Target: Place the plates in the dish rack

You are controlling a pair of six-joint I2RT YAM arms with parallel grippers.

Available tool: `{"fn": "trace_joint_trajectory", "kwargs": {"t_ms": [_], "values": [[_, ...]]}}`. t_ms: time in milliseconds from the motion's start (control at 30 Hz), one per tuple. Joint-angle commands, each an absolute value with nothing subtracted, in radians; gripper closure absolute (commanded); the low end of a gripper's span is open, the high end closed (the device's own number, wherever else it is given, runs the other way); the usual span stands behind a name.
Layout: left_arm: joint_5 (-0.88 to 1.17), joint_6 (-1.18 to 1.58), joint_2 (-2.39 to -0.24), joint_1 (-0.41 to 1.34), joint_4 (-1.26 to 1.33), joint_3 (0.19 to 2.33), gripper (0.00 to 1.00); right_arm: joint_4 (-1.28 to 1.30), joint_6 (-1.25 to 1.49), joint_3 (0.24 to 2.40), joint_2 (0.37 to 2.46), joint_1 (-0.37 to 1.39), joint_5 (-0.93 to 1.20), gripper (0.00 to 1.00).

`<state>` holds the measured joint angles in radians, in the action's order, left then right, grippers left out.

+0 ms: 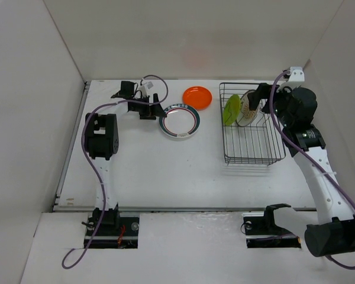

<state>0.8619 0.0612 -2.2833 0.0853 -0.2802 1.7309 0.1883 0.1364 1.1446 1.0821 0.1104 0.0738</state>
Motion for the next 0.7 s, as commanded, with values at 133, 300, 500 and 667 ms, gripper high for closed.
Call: {"fn": "trace_joint_trajectory", "kwargs": {"t_ms": [133, 300, 500, 667], "values": [[0.799, 0.084, -2.356, 0.103, -0.330, 1.746, 0.28, 0.196, 0.147, 1.170, 1.072, 0.123, 0.006, 0.00], [0.761, 0.084, -2.356, 0.124, -0.330, 1.746, 0.38, 0.196, 0.147, 1.170, 1.063, 0.123, 0.017, 0.00], [0.716, 0.093, -2.365, 0.155, -0.330, 1.746, 0.45, 0.206, 0.147, 1.161, 1.054, 0.123, 0.028, 0.00], [0.626, 0.118, -2.365, 0.166, -0.339, 1.746, 0.84, 0.206, 0.156, 1.143, 1.045, 0.123, 0.038, 0.00]]}}
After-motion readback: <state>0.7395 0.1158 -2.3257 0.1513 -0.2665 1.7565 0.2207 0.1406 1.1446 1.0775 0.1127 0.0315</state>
